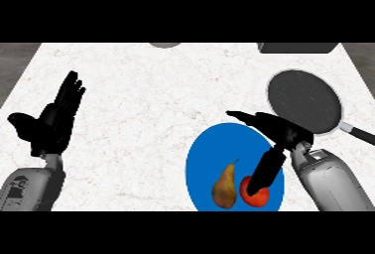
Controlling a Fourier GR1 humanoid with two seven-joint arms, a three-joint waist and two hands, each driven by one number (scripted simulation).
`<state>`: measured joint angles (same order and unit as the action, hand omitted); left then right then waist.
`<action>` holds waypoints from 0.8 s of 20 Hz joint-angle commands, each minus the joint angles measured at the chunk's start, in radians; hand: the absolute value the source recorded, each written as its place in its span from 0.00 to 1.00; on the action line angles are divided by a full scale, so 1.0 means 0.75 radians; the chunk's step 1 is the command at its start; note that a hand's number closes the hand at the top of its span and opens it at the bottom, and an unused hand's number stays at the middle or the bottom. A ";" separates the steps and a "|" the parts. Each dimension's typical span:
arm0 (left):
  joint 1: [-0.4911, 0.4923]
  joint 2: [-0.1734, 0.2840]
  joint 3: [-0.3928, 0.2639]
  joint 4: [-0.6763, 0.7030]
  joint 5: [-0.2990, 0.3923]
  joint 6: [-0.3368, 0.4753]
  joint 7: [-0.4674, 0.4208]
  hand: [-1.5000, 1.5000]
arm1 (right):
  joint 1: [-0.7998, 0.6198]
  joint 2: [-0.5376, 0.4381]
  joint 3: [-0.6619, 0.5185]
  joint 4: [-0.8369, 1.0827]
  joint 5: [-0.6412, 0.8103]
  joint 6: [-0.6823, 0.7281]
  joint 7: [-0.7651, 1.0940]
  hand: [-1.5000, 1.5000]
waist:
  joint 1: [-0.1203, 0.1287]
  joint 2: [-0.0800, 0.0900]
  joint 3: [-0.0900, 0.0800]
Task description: Pick the pear from the plate and place it in the pan
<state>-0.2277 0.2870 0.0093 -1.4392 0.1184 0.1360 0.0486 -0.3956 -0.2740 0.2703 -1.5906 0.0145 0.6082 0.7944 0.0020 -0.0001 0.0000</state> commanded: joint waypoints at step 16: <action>0.023 -0.066 0.027 -0.109 -0.063 -0.018 0.088 0.50 | -0.015 0.070 0.131 0.169 0.262 0.198 0.020 0.00 | 0.002 0.000 0.000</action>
<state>-0.2226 0.2569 0.0380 -1.4843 0.0861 0.1130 0.0925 -0.4028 -0.2288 0.3651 -1.5059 0.1839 0.7046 0.7987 0.0028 -0.0006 -0.0001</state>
